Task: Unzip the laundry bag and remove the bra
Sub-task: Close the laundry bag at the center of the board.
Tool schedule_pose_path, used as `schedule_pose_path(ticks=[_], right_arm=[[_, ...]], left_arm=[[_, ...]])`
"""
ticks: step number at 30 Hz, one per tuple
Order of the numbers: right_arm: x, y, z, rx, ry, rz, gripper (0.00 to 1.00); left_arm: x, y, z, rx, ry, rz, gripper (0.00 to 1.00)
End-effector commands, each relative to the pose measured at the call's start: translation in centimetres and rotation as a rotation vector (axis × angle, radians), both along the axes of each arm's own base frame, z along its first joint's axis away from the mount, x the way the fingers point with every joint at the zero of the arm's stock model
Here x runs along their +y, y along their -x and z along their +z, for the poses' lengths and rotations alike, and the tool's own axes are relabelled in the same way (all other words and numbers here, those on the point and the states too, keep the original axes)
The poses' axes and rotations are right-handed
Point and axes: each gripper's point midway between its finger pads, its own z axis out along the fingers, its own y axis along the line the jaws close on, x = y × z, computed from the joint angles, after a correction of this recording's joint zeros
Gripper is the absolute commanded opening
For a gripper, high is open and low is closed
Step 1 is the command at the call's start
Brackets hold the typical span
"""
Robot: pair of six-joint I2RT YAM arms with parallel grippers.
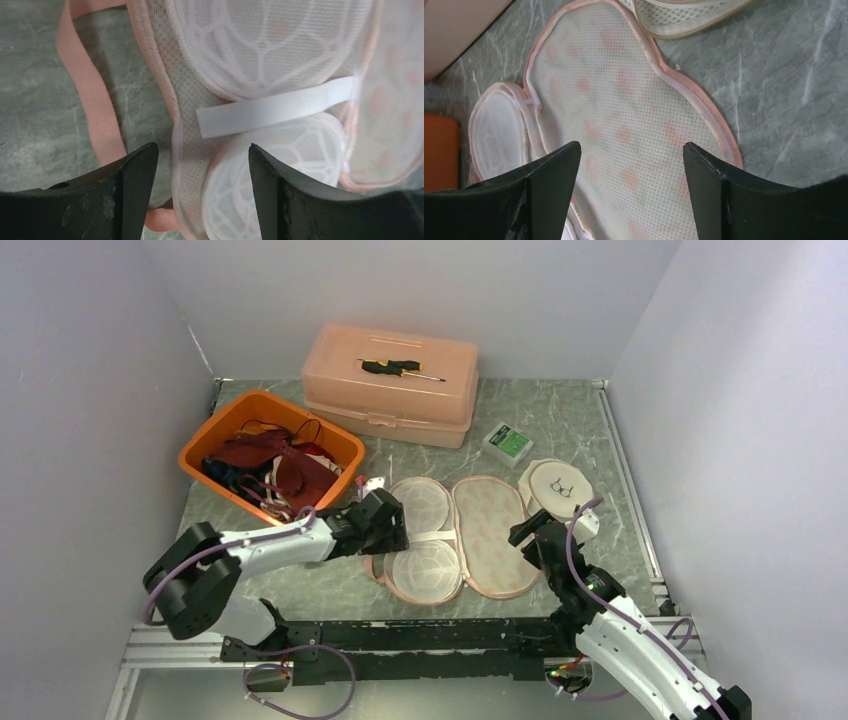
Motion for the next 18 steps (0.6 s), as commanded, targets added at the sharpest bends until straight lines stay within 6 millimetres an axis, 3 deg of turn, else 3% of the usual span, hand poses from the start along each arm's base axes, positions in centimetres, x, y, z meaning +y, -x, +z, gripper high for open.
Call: schedule_pose_path(ticks=[1,7,13,18], right_arm=[[0.7,-0.6,2.4,-0.058,-0.032,0.029,0.79],[0.4,0.0,2.3,-0.06,-0.048,0.021,0.78],[0.3,0.0,1.9,-0.049,-0.041,0.011,0.78],[0.1,-0.2,1.4,-0.025,-0.014,0.006,0.78]], left_arm=[[-1.7,-0.6,-0.1,-0.01,-0.025,-0.049,0.72],[-1.1,-0.1,-1.3,-0.035,-0.12,-0.098,0.72],[1.4,0.0,-3.3,-0.016,-0.228,-0.031,0.6],[3.1,0.5,-4.2,0.001,-0.263,0.026,0.59]])
